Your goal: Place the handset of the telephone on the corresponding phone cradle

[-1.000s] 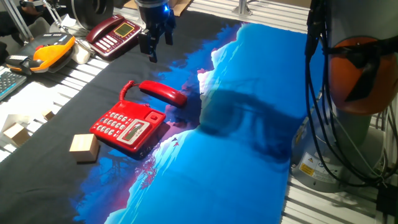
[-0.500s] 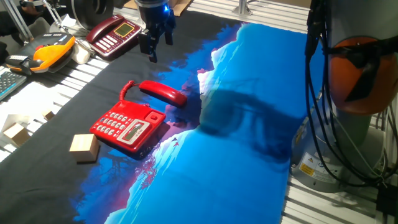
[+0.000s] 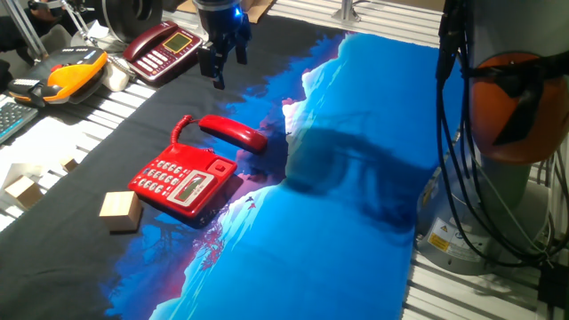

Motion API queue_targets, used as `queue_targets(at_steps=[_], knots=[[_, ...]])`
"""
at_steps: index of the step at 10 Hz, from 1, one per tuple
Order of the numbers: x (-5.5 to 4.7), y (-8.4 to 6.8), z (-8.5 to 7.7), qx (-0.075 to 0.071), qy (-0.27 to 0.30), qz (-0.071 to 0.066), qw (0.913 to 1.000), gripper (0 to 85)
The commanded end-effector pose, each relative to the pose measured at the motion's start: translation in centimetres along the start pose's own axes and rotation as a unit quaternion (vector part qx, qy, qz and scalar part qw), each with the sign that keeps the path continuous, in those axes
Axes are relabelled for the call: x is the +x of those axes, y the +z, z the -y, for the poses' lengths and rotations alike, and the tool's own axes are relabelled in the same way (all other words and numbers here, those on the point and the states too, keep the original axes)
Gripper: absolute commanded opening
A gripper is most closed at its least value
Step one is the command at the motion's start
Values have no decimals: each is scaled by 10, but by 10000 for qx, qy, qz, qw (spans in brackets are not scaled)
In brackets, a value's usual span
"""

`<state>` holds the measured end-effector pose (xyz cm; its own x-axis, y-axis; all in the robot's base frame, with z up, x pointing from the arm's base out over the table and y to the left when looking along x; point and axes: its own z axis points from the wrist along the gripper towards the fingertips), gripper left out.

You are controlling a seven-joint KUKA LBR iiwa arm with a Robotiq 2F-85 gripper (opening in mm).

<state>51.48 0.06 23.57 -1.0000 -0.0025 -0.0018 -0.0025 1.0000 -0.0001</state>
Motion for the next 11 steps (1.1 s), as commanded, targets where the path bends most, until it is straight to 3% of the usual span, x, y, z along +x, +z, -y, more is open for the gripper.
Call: queue_targets(at_steps=[1,6,9,11], knots=[[0,0,0,-308,130,-972,9947,0],[0,-1,-1,-308,130,-980,9946,0],[-3,3,-2,-176,120,-652,9976,0],[-7,15,-2,-166,210,-592,9979,0]])
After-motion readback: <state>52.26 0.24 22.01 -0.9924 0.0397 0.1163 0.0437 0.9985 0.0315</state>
